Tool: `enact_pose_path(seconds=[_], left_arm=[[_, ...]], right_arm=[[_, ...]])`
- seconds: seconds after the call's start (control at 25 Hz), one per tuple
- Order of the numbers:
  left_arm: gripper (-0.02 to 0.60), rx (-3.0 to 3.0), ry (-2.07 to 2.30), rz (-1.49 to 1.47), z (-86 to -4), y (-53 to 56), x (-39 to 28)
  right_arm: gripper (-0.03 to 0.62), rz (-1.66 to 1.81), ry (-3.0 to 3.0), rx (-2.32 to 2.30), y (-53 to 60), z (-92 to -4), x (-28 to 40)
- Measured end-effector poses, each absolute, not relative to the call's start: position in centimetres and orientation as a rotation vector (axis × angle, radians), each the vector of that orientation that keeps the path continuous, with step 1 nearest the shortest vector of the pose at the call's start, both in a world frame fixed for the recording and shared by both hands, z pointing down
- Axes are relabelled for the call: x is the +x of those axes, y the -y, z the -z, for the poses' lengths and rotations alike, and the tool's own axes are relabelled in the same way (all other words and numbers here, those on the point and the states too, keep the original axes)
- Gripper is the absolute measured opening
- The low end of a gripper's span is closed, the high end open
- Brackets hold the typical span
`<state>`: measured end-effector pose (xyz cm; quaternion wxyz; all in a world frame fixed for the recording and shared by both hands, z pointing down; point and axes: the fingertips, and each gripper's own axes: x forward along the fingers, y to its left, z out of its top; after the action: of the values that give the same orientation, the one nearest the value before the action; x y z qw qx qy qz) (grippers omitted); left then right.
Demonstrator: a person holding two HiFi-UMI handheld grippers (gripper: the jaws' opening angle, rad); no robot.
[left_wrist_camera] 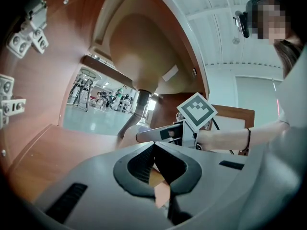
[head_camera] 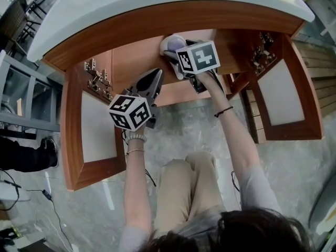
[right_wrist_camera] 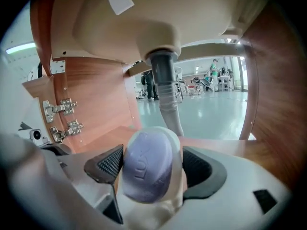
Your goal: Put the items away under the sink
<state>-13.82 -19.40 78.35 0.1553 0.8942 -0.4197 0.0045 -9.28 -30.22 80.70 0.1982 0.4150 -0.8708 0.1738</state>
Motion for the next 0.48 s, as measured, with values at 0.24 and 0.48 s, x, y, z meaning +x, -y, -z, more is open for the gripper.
enact_pose_path(seconds=[0.24, 0.48], left_arm=[[-0.003, 2.56, 1.199, -0.023, -78.69, 19.31, -13.51], [-0.003, 2.546, 1.197, -0.034, -78.14, 18.96, -13.29]], right_arm=[[0.402, -0.419, 2.449, 1.153, 30.22, -80.46, -9.34], [0.402, -0.349, 2.449, 1.155, 29.77, -79.72, -9.19]])
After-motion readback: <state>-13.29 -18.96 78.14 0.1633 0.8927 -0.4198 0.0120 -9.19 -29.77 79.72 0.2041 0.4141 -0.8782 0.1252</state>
